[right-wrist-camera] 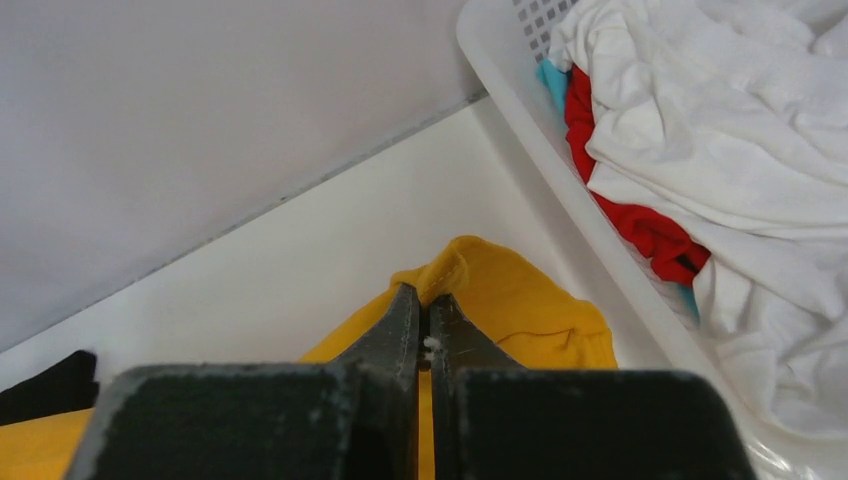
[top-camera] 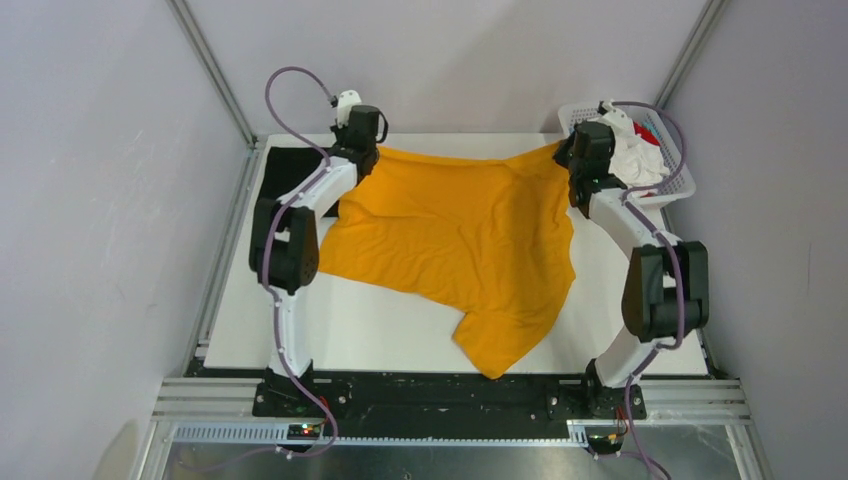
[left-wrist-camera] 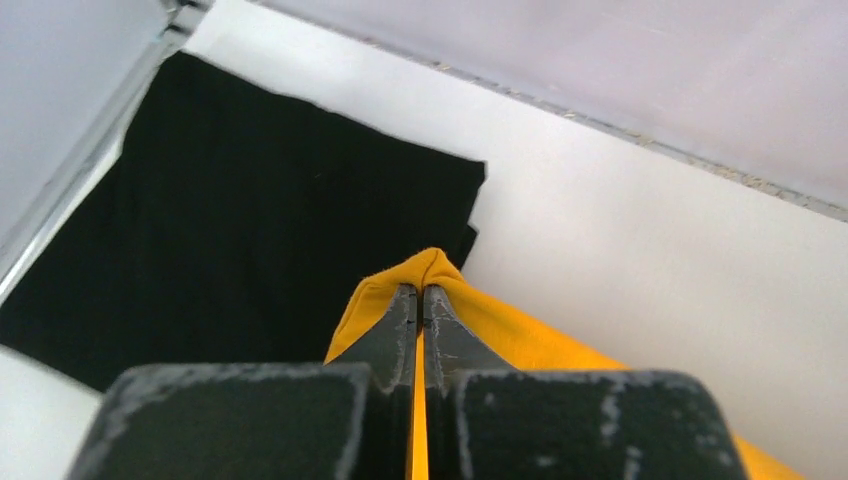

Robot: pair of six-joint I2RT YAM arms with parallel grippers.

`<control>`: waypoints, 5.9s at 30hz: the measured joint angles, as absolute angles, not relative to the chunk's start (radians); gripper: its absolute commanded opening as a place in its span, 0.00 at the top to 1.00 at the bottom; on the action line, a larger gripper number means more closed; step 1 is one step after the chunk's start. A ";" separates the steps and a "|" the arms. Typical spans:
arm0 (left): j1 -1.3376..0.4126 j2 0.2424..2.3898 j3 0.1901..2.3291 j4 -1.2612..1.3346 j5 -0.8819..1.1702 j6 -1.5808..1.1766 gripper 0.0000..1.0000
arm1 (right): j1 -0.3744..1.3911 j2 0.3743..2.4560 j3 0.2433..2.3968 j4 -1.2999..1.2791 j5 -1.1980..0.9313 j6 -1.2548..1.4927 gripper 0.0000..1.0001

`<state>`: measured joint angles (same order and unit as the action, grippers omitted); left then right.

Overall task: Fold and stack the t-shirts
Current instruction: Flatten out the tshirt, then grab the side of the flattened tshirt closest away from the robot with both arms

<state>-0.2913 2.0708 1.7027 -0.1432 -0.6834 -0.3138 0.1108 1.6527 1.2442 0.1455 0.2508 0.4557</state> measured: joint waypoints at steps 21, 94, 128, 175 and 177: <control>-0.257 2.414 2.216 -0.239 -0.535 -0.276 0.00 | 0.068 2.136 1.720 0.092 0.126 0.465 0.06; -0.434 1.753 1.043 -0.233 -0.181 -0.524 0.00 | 0.160 2.183 1.756 -0.160 -0.040 0.622 0.01; -0.447 1.500 0.705 -0.112 -0.192 -0.788 0.00 | 0.315 1.570 0.841 -0.308 0.181 0.662 0.01; -0.374 0.910 0.392 -0.653 -0.441 -1.143 0.51 | 0.568 1.135 0.772 -0.517 0.384 0.667 0.01; -0.374 0.919 0.392 -0.642 -0.442 -1.143 0.54 | 0.568 1.131 0.770 -0.518 0.390 0.671 0.01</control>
